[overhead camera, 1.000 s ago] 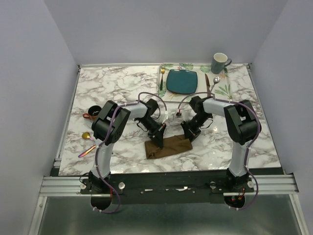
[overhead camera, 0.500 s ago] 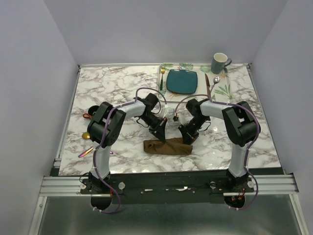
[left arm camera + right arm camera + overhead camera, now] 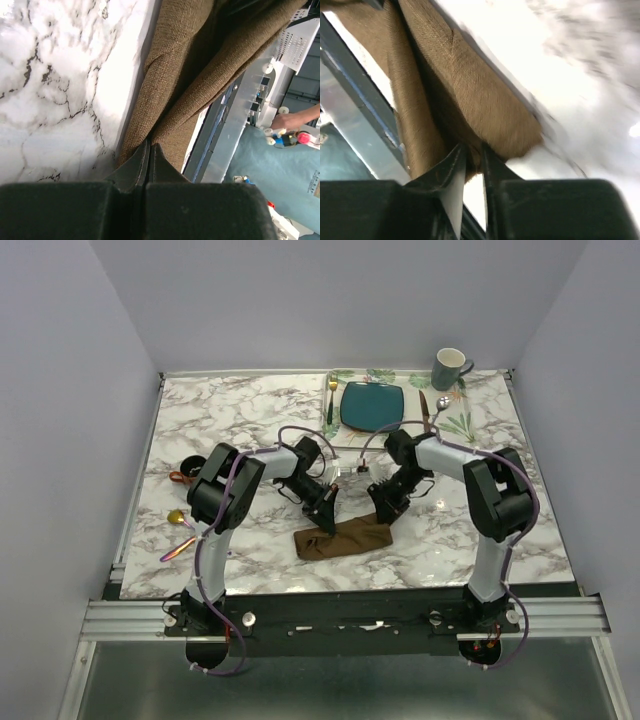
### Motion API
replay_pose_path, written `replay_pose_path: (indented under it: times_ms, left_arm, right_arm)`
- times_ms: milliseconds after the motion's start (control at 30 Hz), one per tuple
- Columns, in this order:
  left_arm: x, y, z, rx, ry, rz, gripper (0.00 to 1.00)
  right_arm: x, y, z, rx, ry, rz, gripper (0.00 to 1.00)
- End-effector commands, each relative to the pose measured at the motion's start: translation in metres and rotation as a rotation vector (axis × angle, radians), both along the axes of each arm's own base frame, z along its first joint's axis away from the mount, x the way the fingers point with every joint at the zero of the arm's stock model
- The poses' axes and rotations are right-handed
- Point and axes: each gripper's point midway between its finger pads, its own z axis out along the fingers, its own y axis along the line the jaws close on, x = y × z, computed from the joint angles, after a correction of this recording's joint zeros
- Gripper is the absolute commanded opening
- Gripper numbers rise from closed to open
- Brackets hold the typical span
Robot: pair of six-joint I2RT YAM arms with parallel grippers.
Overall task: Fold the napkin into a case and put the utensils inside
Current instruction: Fold the 2/3-rectangle-folded napkin at the center of the board.
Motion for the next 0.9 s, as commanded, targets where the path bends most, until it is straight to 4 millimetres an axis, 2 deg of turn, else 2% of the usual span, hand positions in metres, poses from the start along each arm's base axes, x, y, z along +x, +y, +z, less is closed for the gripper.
replay_pose_path:
  times_ms: [0, 133, 167, 267, 300, 367, 500, 633, 667, 767, 867]
  left_arm:
    - [0.003, 0.008, -0.019, 0.042, -0.028, -0.011, 0.00]
    - [0.003, 0.007, -0.020, 0.038, -0.022, -0.018, 0.00]
    - [0.004, 0.006, -0.019, 0.033, -0.021, -0.018, 0.00]
    - [0.004, 0.005, -0.020, 0.029, -0.006, -0.018, 0.00]
    - [0.005, 0.005, -0.020, 0.023, -0.001, -0.016, 0.00]
    - [0.005, 0.005, -0.021, 0.022, 0.015, -0.012, 0.00]
    - [0.007, 0.007, -0.022, 0.022, 0.036, -0.001, 0.00]
    - [0.011, 0.006, -0.023, 0.021, 0.037, 0.000, 0.00]
    - [0.012, 0.006, -0.023, 0.020, 0.035, 0.000, 0.00]
    - [0.015, 0.004, -0.022, 0.015, 0.027, -0.006, 0.00]
    - [0.015, 0.005, -0.023, 0.015, 0.031, -0.011, 0.00]
  right_arm:
    - [0.039, -0.005, 0.057, 0.078, -0.146, -0.048, 0.34]
    - [0.044, -0.009, 0.077, 0.112, -0.254, 0.029, 0.42]
    - [0.045, -0.008, 0.080, 0.125, -0.277, 0.046, 0.47]
    - [0.048, -0.003, 0.091, 0.193, -0.359, 0.103, 0.58]
    - [0.047, 0.000, 0.091, 0.217, -0.374, 0.115, 0.65]
    - [0.052, 0.007, 0.095, 0.257, -0.451, 0.165, 0.68]
    - [0.046, 0.016, 0.085, 0.285, -0.558, 0.295, 0.70]
    - [0.030, 0.028, 0.074, 0.314, -0.601, 0.427, 0.74]
    - [0.021, 0.033, 0.069, 0.316, -0.593, 0.464, 0.76]
    - [0.014, 0.042, 0.062, 0.313, -0.625, 0.517, 0.79]
    - [0.016, 0.050, 0.051, 0.283, -0.651, 0.551, 0.79]
